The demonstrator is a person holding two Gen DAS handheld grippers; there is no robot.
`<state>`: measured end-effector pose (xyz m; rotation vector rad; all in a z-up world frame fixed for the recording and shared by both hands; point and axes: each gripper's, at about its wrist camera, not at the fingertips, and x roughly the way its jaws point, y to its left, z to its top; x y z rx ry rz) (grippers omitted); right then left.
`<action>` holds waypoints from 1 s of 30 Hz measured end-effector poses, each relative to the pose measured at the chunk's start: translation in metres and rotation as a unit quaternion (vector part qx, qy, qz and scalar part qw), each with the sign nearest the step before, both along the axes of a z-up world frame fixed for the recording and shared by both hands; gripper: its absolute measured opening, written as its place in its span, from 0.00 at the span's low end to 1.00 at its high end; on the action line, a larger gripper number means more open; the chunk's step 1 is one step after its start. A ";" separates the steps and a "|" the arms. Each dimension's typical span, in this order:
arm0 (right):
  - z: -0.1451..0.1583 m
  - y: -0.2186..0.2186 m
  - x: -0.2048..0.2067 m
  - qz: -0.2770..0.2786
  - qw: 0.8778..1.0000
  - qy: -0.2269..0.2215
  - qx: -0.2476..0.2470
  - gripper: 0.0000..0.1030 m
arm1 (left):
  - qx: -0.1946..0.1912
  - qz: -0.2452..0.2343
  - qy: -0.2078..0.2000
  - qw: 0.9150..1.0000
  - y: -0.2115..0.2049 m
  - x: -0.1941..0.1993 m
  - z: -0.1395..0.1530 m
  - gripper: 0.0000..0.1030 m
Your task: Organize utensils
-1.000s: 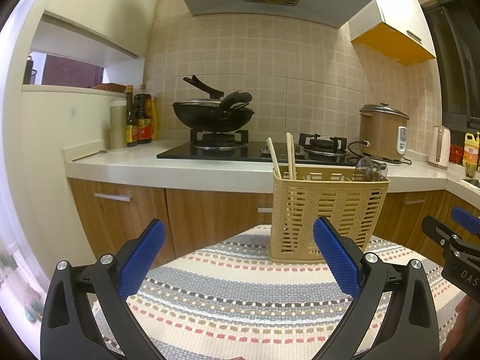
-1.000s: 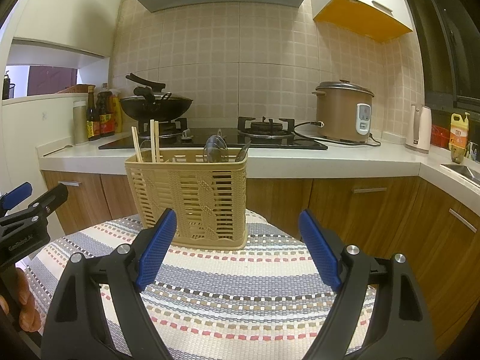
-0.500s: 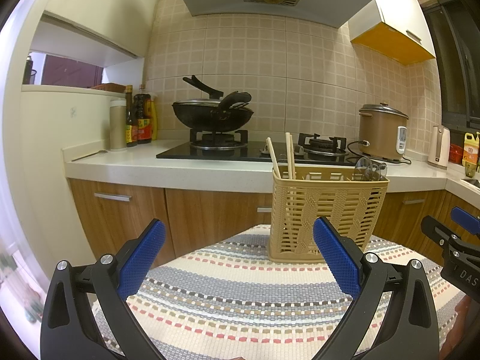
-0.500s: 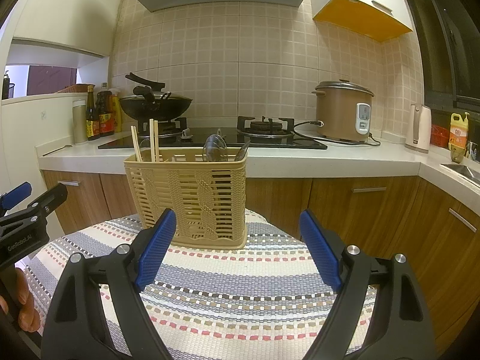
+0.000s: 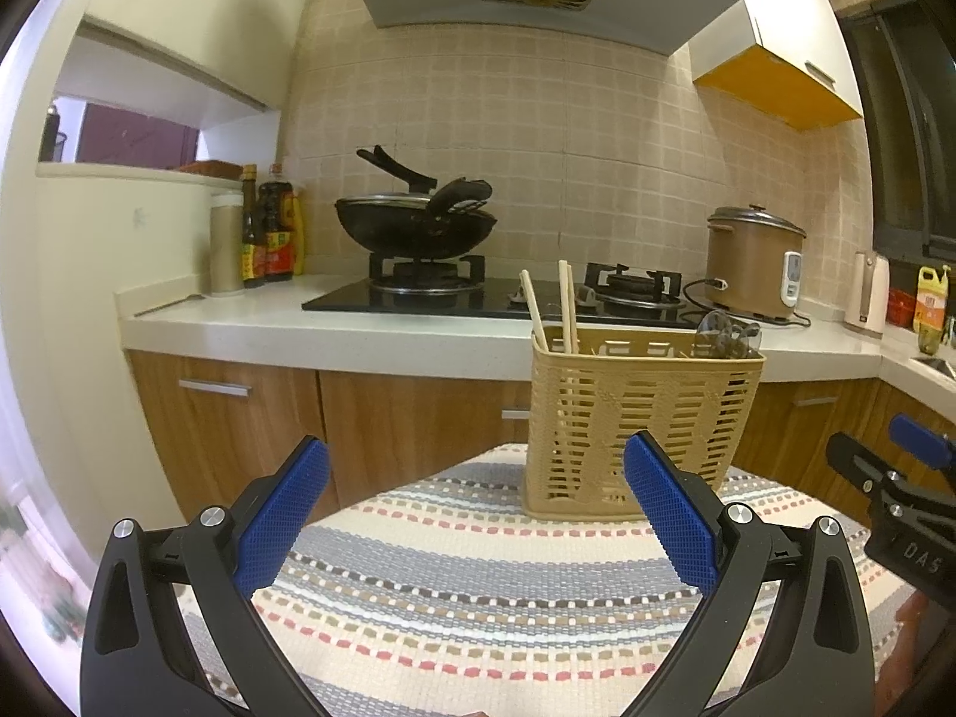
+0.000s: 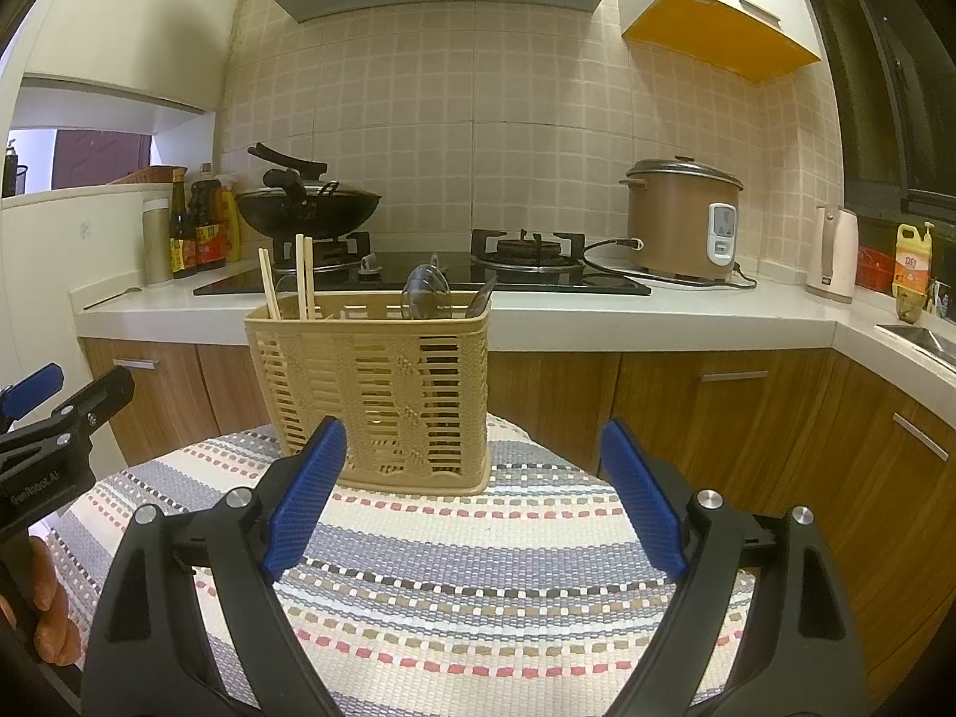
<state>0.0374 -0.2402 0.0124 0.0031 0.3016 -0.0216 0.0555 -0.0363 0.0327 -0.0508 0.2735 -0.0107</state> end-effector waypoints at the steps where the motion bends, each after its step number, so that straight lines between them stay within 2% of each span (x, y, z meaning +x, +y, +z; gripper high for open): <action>1: 0.000 0.000 0.000 0.000 1.000 0.000 -0.001 0.80 | -0.001 0.000 0.001 1.000 0.000 0.000 0.000 0.93; 15: 0.000 0.001 -0.001 0.002 1.000 0.004 0.003 0.80 | 0.007 0.014 0.004 1.000 0.002 0.003 -0.003 0.93; 27: 0.000 0.002 0.001 0.004 1.000 0.008 0.001 0.81 | 0.019 0.018 -0.009 1.000 0.000 -0.003 -0.002 0.93; 30: 0.000 0.002 0.001 0.005 1.000 0.009 0.001 0.81 | 0.010 0.009 0.002 1.000 0.002 0.001 -0.003 0.93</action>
